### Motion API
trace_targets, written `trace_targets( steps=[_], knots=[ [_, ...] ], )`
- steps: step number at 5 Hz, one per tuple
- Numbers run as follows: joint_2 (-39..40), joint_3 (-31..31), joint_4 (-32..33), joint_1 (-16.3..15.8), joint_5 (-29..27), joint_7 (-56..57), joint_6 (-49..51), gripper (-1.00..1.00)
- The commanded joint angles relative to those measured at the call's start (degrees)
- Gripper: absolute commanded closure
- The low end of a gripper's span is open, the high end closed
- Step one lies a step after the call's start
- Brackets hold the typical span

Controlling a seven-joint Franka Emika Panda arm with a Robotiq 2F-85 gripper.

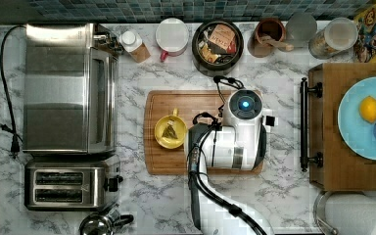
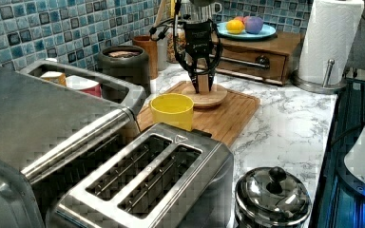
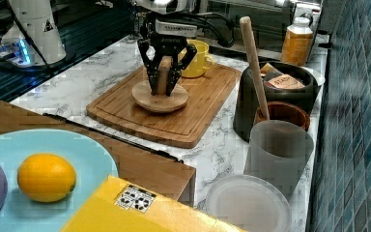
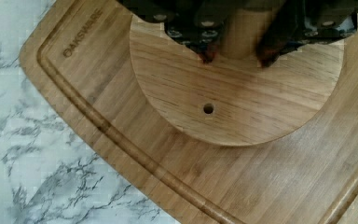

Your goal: Open the lid of the tea container.

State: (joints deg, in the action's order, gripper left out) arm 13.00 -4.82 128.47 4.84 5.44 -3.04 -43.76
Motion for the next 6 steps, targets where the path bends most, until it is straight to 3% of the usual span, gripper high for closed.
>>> trace_targets(
  steps=[1,2,5,6],
  knots=[
    [-9.63,3.15,-15.66,-2.21,0.22,3.31,6.76,1.00],
    [-12.23,3.93,-19.15,-1.73,-3.92,8.09,10.62,1.00],
    [-22.37,5.72,-19.30,-4.52,-4.63,14.88,16.57,1.00],
    [-21.77,6.24,-20.98,-5.43,-3.84,15.71,20.61,1.00]
  ],
)
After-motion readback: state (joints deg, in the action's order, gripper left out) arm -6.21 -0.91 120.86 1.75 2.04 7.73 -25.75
